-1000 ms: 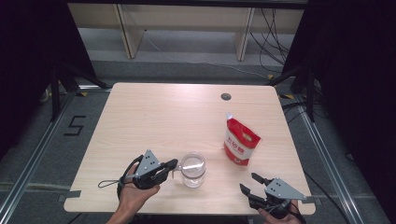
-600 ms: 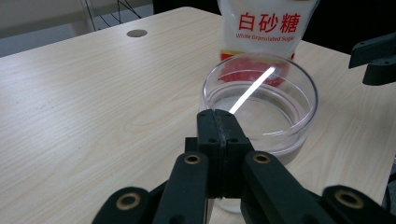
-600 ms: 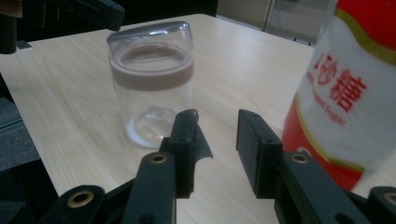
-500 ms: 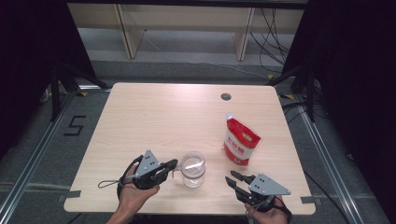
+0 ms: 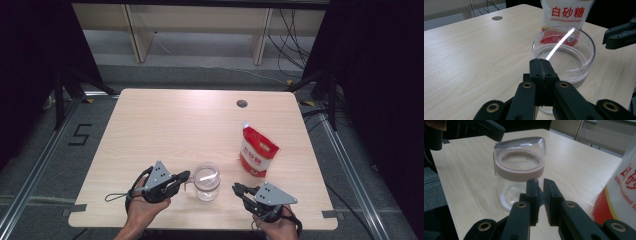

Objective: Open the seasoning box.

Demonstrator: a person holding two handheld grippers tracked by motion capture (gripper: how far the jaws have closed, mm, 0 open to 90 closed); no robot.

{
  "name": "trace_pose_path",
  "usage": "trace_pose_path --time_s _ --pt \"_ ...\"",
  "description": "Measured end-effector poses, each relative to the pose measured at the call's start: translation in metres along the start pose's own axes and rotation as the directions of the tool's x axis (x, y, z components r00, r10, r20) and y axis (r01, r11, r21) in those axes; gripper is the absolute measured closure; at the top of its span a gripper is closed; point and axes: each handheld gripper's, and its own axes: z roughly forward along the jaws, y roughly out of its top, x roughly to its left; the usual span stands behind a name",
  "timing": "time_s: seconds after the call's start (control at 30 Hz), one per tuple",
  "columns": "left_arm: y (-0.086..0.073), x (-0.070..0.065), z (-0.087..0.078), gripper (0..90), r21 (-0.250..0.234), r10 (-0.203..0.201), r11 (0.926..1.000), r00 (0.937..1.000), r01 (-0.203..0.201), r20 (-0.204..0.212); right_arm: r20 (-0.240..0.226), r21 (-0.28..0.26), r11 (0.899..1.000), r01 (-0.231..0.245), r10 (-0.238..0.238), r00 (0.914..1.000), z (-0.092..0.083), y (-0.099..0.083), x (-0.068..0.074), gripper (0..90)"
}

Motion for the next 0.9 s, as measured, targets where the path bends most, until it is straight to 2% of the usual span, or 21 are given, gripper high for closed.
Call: trace_pose_path --time_s 0.03,0.13,0.2,0.27,0.37,0.43,0.57,0.6,0.63,0.73,0.8,0.87,0.9 --pt "-0.001 -0.001 0.0 89.2 -0.001 -0.018 0.9998 0.9998 0.018 -0.001 -0.02 -0.008 1.0 -0.018 0.017 0.9997 0.001 0.001 -0.001 85.1" --pt "-0.001 -0.001 0.0 89.2 0.0 -0.018 0.9998 0.9998 0.018 -0.002 -0.012 -0.016 1.0 -0.002 0.002 0.9999 0.003 0.004 -0.001 86.1" --pt "-0.001 -0.001 0.0 89.3 0.0 -0.01 0.9999 0.9999 0.01 -0.006 -0.029 -0.007 1.0 0.001 -0.001 0.9996 0.004 0.005 -0.002 86.4" --pt "-0.001 0.0 0.0 89.2 0.0 -0.002 1.0 1.0 0.002 -0.006 -0.026 -0.009 1.0 -0.008 0.008 0.9996 0.004 0.005 -0.001 86.8" --pt "-0.002 -0.001 0.0 89.3 -0.001 -0.018 0.9998 0.9998 0.018 -0.007 -0.036 -0.011 0.999 -0.031 0.03 0.9989 0.01 0.008 -0.002 88.5" --pt "-0.002 0.0 0.001 89.2 -0.008 -0.005 1.0 1.0 0.005 -0.003 -0.046 -0.008 1.0 -0.016 0.015 0.9988 0.013 0.008 -0.002 89.0" --pt "-0.002 0.0 0.001 89.2 -0.008 -0.014 0.9999 0.9999 0.014 -0.003 -0.066 0.002 1.0 0.001 -0.001 0.9978 0.019 0.009 -0.001 89.8" --pt "-0.001 0.0 0.001 89.2 -0.007 -0.003 1.0 1.0 0.003 -0.002 -0.076 -0.005 1.0 -0.014 0.014 0.997 0.023 0.009 0.001 90.0" --pt "-0.002 -0.001 0.001 89.2 -0.009 -0.02 0.9998 0.9998 0.02 -0.001 -0.082 0.002 1.0 -0.014 0.015 0.9966 0.024 0.01 0.001 90.0" --pt "-0.002 -0.001 0.001 89.2 -0.008 -0.019 0.9998 0.9998 0.019 -0.001 -0.074 0.002 1.0 -0.018 0.018 0.9971 0.028 0.012 0.002 90.0" --pt "-0.002 -0.001 0.001 89.2 -0.009 -0.019 0.9998 0.9998 0.019 0.0 -0.088 -0.001 1.0 -0.001 0.001 0.9962 0.032 0.014 0.002 90.0" --pt "-0.002 -0.001 0.001 89.2 -0.008 -0.019 0.9998 0.9998 0.019 0.0 -0.081 -0.001 1.0 -0.018 0.018 0.9965 0.034 0.015 0.004 90.0" --pt "-0.002 0.0 0.001 89.2 -0.008 -0.004 1.0 1.0 0.004 -0.001 -0.084 0.004 1.0 -0.015 0.015 0.9963 0.035 0.016 0.003 90.0"
